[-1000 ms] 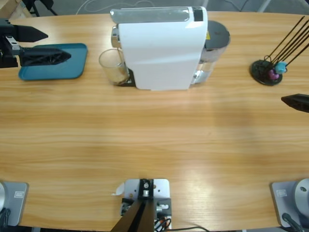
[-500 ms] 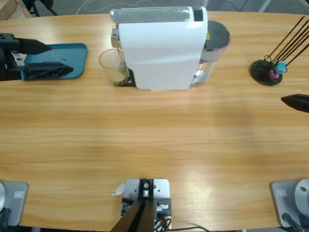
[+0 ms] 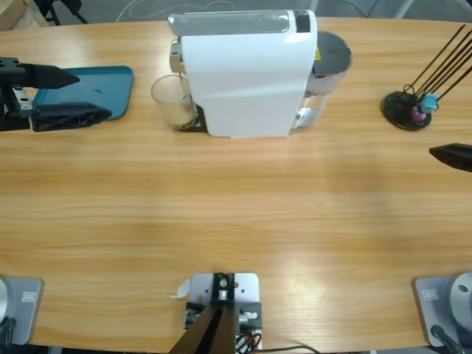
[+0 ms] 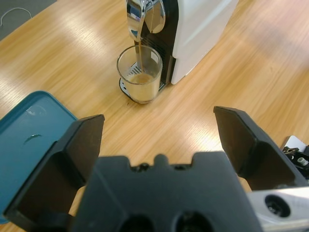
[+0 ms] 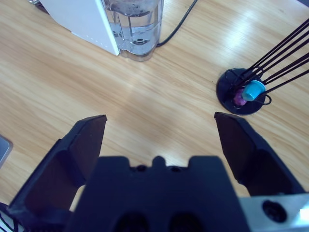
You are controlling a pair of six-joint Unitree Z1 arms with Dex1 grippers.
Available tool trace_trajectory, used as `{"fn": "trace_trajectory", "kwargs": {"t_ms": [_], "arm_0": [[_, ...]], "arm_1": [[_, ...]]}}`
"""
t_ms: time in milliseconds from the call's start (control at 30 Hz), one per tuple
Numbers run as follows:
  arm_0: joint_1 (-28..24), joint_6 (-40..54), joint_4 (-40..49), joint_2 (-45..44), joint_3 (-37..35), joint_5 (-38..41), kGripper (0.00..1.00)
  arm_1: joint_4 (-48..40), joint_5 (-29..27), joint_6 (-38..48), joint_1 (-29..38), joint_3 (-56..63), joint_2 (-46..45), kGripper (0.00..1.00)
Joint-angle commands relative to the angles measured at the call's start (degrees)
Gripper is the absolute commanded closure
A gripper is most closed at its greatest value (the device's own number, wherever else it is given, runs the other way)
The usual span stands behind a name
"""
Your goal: Pour coffee
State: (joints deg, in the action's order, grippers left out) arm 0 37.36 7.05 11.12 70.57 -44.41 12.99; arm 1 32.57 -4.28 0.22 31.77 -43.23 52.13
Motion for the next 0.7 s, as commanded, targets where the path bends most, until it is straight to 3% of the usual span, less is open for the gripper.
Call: {"fn": "trace_trajectory", "kwargs": {"t_ms": [33, 700], "arm_0": [[0.5, 0.6, -0.4, -0.9, 2.0, 1.1, 0.000], [0.5, 0.6, -0.4, -1.6, 3.3, 1.2, 0.000]], "arm_1": [[-0.2, 0.5, -0.7, 0.5, 0.4, 0.0, 0.000], [-0.1, 0.4, -0.7, 1.3, 0.4, -0.1, 0.000]]}}
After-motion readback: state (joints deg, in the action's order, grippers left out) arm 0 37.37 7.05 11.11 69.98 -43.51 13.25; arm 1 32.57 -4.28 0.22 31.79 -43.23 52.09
